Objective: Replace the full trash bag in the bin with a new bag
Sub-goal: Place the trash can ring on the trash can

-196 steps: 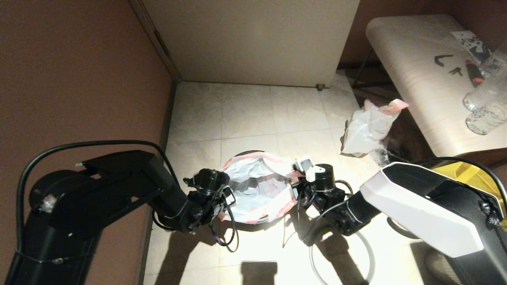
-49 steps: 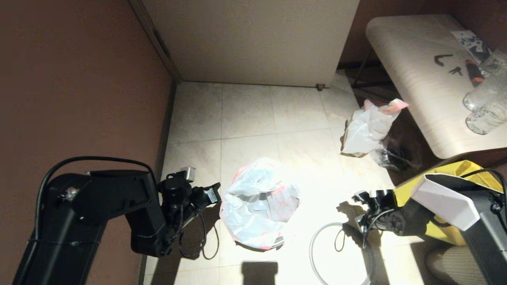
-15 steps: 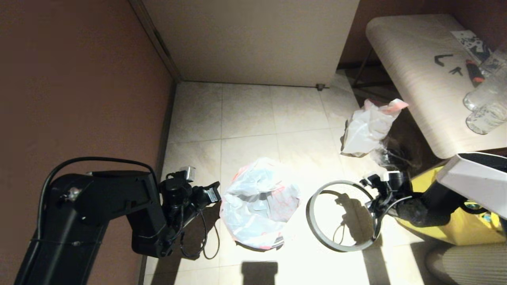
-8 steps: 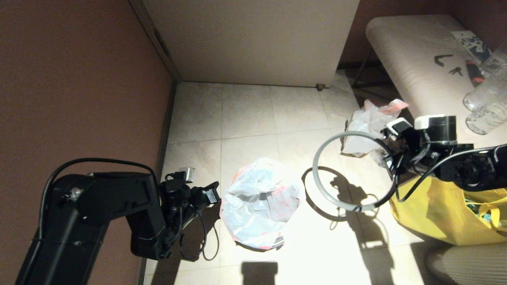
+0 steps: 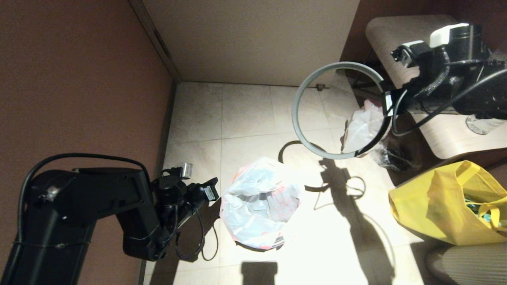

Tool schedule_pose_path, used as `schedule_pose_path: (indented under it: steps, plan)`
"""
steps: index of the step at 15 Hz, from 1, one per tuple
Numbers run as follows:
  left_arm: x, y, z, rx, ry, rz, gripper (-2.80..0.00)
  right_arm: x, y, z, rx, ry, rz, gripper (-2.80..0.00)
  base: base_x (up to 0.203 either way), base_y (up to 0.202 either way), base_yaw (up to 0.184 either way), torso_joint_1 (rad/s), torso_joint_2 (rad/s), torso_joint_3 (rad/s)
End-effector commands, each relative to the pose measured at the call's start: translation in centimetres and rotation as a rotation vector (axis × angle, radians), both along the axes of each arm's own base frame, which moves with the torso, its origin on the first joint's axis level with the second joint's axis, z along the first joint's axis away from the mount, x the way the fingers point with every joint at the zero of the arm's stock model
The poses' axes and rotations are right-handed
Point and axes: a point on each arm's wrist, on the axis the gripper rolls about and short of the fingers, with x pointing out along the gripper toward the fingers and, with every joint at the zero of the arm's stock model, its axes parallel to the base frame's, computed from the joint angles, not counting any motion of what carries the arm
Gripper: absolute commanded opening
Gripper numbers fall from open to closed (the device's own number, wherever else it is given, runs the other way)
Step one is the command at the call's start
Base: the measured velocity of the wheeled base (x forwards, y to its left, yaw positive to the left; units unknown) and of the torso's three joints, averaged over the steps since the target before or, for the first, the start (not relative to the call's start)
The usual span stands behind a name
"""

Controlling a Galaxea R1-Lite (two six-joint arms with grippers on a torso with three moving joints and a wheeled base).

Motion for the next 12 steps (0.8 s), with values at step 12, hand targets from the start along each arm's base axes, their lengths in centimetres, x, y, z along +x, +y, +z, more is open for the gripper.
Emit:
schedule_pose_path:
  steps: [12]
  plan:
    - [-1.7,0.9,7.7,-0.037,-0.153,0.012,-2.80,3.3,12.8,-15.1,0.342,0.824,0.158,-2.80,0.000,0.000,0.000,0.000,0.00,0.000]
